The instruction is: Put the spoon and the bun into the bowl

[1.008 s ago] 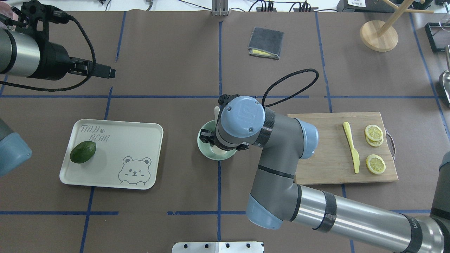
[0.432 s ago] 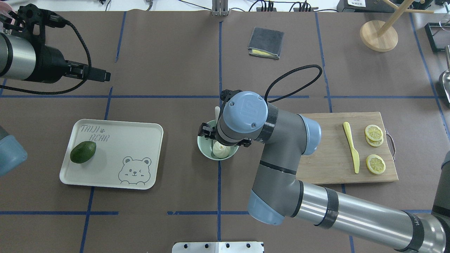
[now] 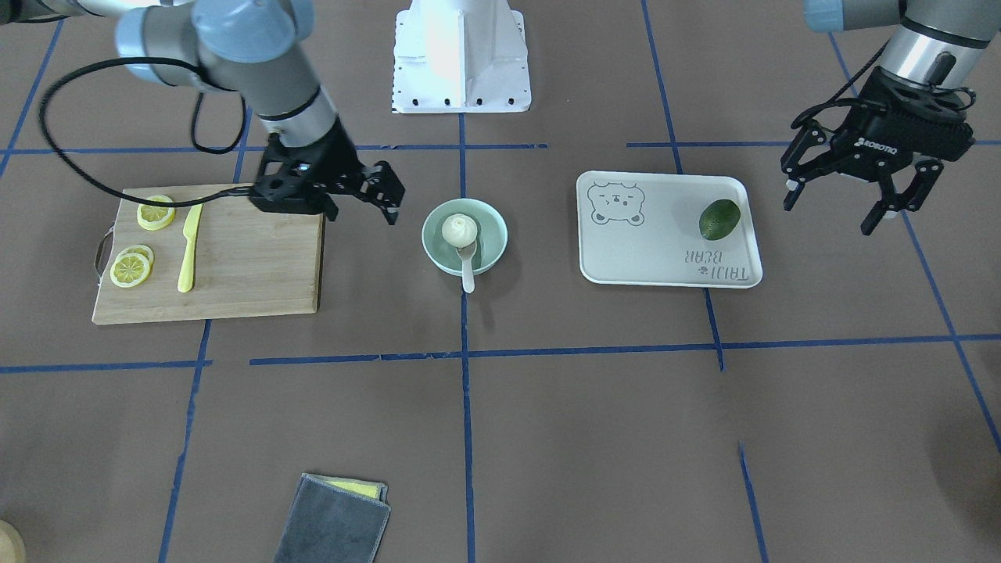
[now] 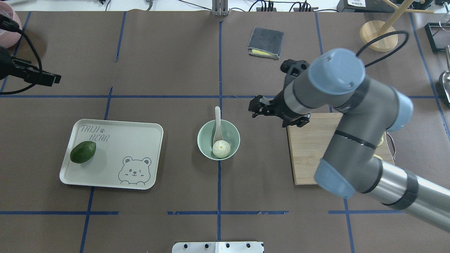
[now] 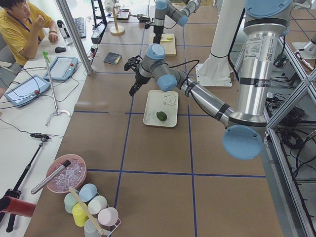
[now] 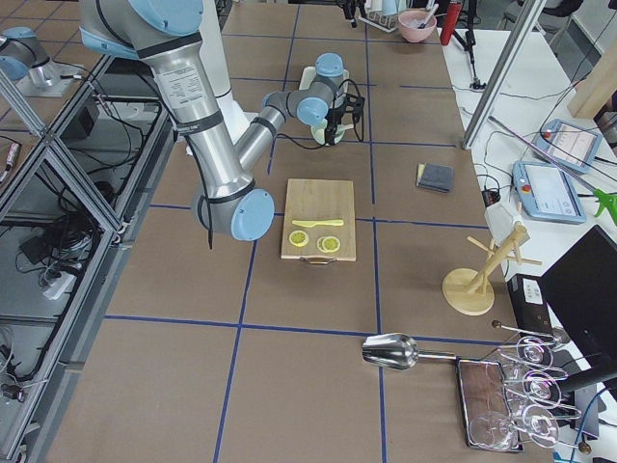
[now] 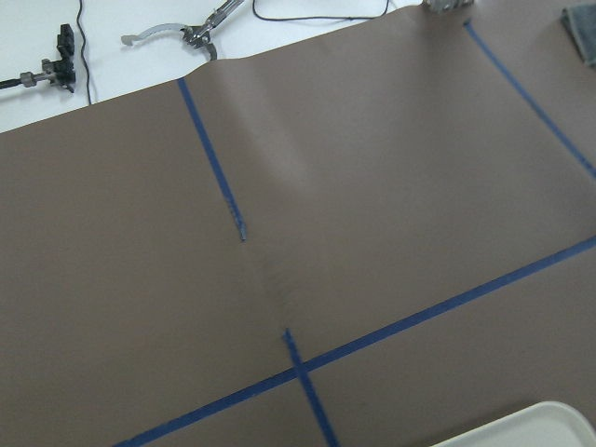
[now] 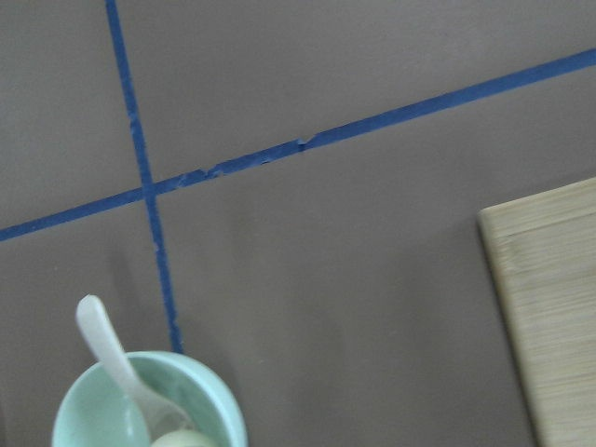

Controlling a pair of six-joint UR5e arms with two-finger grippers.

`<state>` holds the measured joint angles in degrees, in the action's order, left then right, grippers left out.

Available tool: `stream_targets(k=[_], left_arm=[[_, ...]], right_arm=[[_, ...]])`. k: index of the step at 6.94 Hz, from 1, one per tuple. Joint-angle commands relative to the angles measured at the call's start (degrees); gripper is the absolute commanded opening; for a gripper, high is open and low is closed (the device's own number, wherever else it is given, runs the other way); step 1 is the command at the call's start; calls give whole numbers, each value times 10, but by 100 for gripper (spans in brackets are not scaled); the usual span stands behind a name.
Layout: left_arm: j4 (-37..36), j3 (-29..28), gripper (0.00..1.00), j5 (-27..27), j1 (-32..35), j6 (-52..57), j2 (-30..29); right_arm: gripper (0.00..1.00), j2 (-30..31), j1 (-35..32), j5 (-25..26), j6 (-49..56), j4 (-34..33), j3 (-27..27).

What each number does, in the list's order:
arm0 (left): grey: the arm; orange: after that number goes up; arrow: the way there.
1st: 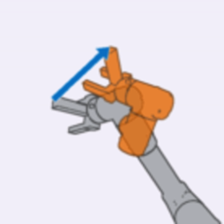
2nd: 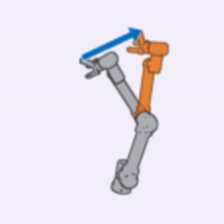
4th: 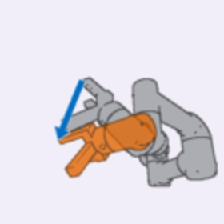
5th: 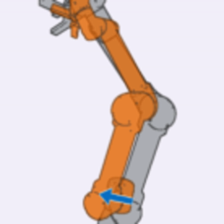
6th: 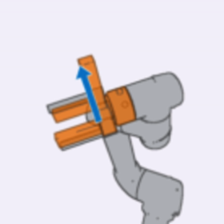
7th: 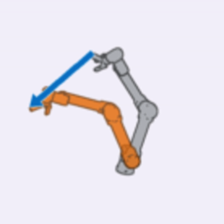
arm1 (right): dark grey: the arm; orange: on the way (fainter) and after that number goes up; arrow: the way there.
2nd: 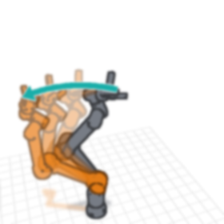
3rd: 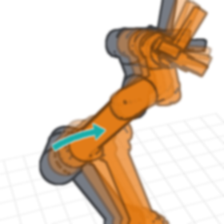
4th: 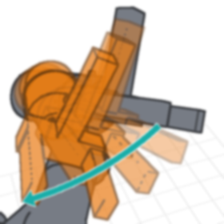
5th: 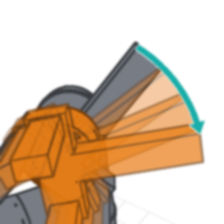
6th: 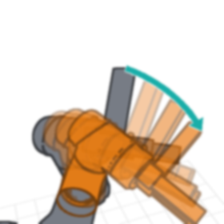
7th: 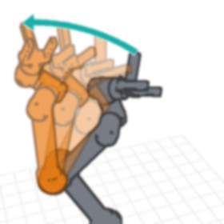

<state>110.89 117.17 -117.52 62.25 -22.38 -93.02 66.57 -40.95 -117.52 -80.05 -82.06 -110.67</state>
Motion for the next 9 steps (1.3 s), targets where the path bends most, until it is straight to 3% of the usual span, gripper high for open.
stream_targets(k=[1, 3, 4, 5, 6, 7, 9], left_arm=[[-3, -67, 99, -65, 103, 185, 22], [-60, -91, 99, -104, 196, 239, 21], [-114, -95, 99, -109, 243, 293, 21], [-166, -121, 99, -137, 278, 348, 15], [-196, -138, 99, -186, 279, 352, 22], [-228, -151, 99, -198, 279, 353, 50], [-222, -162, 100, -198, 278, 344, 68]], right_arm=[[100, 141, -167, -123, 192, -1, -46], [100, 247, -308, -151, 491, -24, -20], [100, 257, -382, -153, 634, -82, -1], [100, 255, -438, -160, 766, -150, 23], [100, 257, -486, -165, 855, -175, 58], [100, 262, -508, -202, 900, -177, 103], [100, 263, -508, -226, 902, -176, 107]])
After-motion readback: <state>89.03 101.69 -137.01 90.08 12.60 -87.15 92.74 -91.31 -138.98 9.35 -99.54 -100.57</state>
